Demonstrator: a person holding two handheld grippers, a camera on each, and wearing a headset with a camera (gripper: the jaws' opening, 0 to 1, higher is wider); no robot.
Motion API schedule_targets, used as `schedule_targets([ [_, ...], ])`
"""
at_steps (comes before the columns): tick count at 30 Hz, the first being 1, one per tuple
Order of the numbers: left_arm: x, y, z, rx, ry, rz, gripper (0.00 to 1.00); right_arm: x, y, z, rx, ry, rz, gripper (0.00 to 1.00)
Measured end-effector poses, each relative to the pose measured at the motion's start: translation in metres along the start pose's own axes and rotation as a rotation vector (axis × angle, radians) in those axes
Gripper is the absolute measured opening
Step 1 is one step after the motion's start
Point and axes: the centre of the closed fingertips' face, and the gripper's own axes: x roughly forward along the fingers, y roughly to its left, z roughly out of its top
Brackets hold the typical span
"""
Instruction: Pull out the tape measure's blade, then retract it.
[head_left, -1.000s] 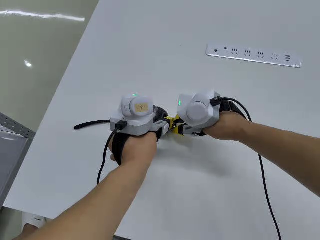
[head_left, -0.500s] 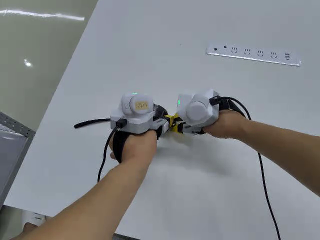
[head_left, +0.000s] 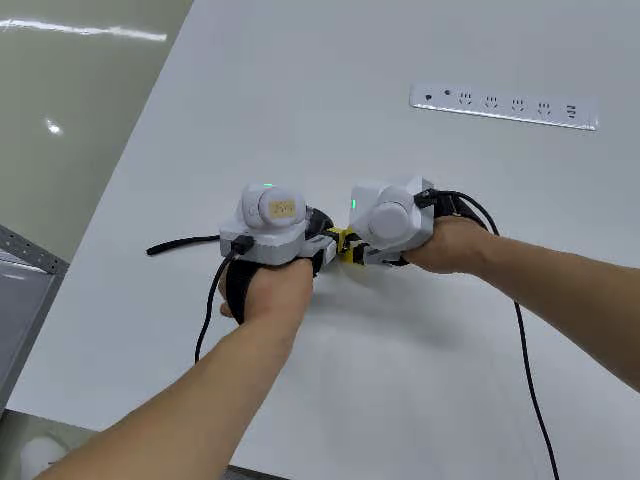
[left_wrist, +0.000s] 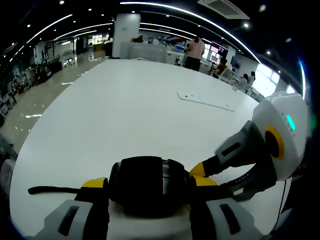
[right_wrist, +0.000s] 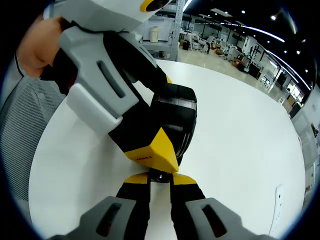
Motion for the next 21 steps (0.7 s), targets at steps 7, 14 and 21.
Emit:
schedule_targets([
  [7, -0.0003, -0.0003, 0.0000, 0.012, 0.000, -0.001, 0.63, -0.0002, 0.0004, -0.0007, -0.014, 0.006, -0.010, 0.15],
  [14, -0.0005, 0.0004, 0.0000, 0.012, -0.003, -0.005, 0.64, 0.0000, -0.0006, -0.0008, -0.012, 0.009, -0.020, 0.16],
  [21, -0.0004, -0.0006, -0.0011, 0.033, 0.003, -0.011, 0.64, -0.0010, -0.0009, -0.0021, 0.031, 0.006, -0.036, 0.18],
])
